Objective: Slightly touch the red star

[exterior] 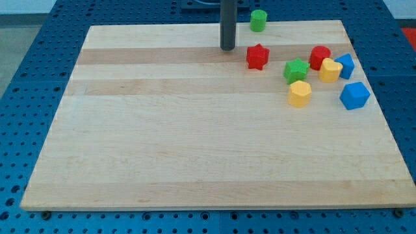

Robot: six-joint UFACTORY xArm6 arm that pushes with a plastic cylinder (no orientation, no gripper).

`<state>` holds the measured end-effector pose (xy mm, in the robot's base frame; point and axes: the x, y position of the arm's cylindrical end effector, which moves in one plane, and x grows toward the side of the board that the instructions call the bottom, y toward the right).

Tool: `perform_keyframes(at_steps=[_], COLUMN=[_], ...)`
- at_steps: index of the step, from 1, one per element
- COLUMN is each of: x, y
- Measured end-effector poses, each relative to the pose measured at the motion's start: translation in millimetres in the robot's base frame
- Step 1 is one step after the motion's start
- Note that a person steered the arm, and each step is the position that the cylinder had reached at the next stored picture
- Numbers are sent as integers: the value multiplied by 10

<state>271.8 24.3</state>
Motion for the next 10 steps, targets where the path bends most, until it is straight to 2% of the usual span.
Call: perform_keyframes(at_steps=[2, 5, 10], x=[11, 446, 432], y=[14, 14, 354])
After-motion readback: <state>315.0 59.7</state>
